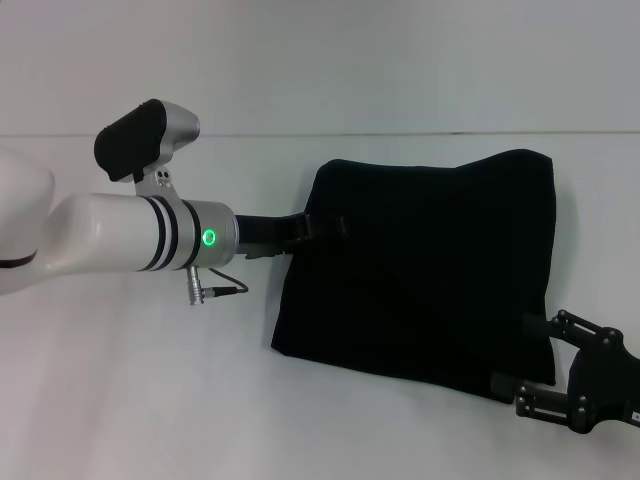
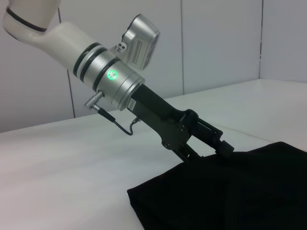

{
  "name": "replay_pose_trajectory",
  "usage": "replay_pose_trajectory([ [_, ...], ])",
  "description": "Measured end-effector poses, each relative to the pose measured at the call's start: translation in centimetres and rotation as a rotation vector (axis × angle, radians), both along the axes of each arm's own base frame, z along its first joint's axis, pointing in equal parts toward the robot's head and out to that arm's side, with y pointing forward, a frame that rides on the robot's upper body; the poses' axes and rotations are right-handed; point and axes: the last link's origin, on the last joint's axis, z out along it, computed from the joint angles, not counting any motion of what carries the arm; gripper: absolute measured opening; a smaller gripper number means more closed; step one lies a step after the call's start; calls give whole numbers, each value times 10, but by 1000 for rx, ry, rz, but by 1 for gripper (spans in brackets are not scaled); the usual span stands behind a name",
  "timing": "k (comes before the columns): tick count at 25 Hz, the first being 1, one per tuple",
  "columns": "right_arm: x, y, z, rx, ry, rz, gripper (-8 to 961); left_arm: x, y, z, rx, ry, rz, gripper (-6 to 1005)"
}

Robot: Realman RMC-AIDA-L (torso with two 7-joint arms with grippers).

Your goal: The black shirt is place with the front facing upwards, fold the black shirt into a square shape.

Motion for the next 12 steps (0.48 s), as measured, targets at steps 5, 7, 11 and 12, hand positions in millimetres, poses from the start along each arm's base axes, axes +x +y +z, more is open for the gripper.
replay_pose_trajectory([
  [5, -1, 0, 0, -3, 9, 3, 895, -3, -2, -1, 8, 16, -26, 849],
  [7, -2, 0, 0, -3, 12, 4, 895, -3, -3, -2, 7, 22, -42, 822],
  [11, -2, -1, 1, -1, 17, 5, 895, -2, -4, -5, 7, 21, -49, 767],
  [12, -2, -1, 1, -1, 17, 5, 895, -2, -4, -5, 8, 20, -48, 753],
])
